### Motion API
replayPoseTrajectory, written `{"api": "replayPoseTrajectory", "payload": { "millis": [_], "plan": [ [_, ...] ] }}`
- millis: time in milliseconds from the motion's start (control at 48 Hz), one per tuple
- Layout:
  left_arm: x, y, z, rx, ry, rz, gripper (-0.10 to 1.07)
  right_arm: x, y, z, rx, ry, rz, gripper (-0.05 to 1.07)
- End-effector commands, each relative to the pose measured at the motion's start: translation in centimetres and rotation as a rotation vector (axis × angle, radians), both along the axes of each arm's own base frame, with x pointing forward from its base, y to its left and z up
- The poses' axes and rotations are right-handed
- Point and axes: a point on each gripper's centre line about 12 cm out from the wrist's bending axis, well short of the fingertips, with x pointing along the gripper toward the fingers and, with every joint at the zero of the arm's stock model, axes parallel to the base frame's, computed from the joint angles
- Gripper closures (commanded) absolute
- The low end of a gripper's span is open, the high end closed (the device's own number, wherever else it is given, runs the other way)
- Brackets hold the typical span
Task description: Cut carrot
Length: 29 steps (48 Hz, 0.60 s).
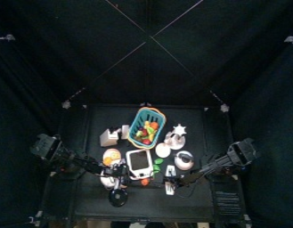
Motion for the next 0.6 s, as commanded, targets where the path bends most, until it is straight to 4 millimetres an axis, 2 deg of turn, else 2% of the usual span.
{"api": "replayPoseTrajectory", "payload": {
  "millis": [0,229,583],
  "plan": [
    [0.0,0.7,1.0,-0.006,-0.038,0.019,0.22,-0.2,-0.1,1.6,0.016,-0.043,0.001,0.61],
    [-1.3,2.0,1.3,-0.007,-0.042,0.048,0.22,-1.2,-0.5,1.5,0.023,-0.042,-0.001,0.61],
    [-1.4,3.4,1.0,0.000,-0.032,0.086,0.22,-1.5,-0.5,1.2,0.034,-0.044,0.001,0.61]
  ]
}}
